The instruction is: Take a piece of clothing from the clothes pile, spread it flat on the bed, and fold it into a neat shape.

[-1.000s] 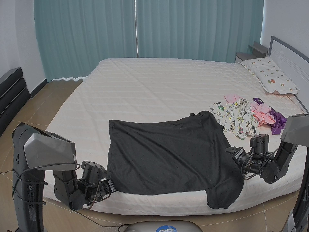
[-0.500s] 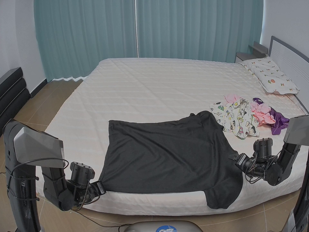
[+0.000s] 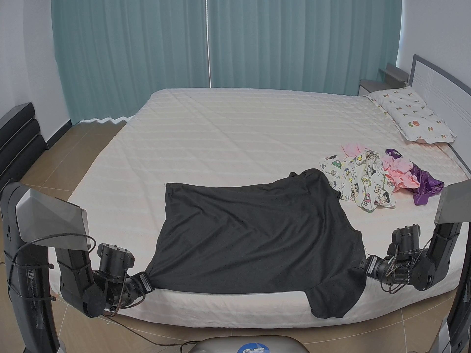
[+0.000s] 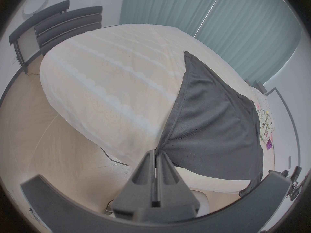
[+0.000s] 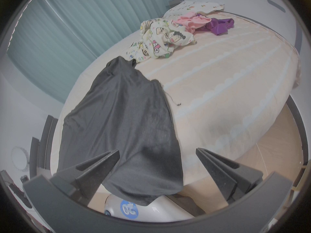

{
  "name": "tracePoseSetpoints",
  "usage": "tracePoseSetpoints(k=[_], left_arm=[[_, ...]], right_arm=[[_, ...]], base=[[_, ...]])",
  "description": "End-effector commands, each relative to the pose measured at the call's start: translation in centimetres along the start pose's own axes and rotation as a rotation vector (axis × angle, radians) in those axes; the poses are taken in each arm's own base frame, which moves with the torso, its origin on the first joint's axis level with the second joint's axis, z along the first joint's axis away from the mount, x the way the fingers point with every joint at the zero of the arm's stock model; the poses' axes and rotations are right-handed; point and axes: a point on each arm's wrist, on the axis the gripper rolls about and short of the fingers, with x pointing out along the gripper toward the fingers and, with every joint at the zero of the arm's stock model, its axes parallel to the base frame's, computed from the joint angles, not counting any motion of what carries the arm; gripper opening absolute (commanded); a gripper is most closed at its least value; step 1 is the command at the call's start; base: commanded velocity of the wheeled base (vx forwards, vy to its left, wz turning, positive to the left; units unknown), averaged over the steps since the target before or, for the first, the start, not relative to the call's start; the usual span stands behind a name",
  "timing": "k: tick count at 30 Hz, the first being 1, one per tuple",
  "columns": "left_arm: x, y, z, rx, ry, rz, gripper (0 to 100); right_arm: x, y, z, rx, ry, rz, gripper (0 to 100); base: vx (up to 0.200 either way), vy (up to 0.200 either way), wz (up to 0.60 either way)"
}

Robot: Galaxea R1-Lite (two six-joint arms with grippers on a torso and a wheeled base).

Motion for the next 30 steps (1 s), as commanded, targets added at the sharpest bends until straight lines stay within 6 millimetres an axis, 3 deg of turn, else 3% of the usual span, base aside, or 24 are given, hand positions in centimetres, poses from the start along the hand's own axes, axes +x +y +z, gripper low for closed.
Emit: tracePoseSetpoints(k=[1,13,14,21,30], left_arm=[[0.1,0.0,0.2,-0.005,-0.001,-0.009,0],[0.1,-0.1,0.2,-0.004,-0.001,-0.014,0],[0.2,-0.1,0.2,-0.004,0.0,-0.013,0],[0.3,-0.1,0.2,-0.005,-0.001,-0.014,0],[0.1,0.1,0.0,-0.002,0.01,-0.005,0]], right_arm=[[0.5,-0.4,-0.9,-0.005,0.047,-0.006,100],[1.2,-0.1,-0.8,-0.008,0.062,0.033,100],[1.4,-0.1,-0.7,-0.008,0.06,0.034,0],[1.2,-0.3,-1.1,-0.011,0.076,0.018,0],[-0.3,-1.4,-1.8,-0.083,0.09,-0.061,0]], base=[[0.0,0.0,0.0],[0.0,0.0,0.0],[0.0,0.0,0.0],[0.0,0.0,0.0],[0.0,0.0,0.0]])
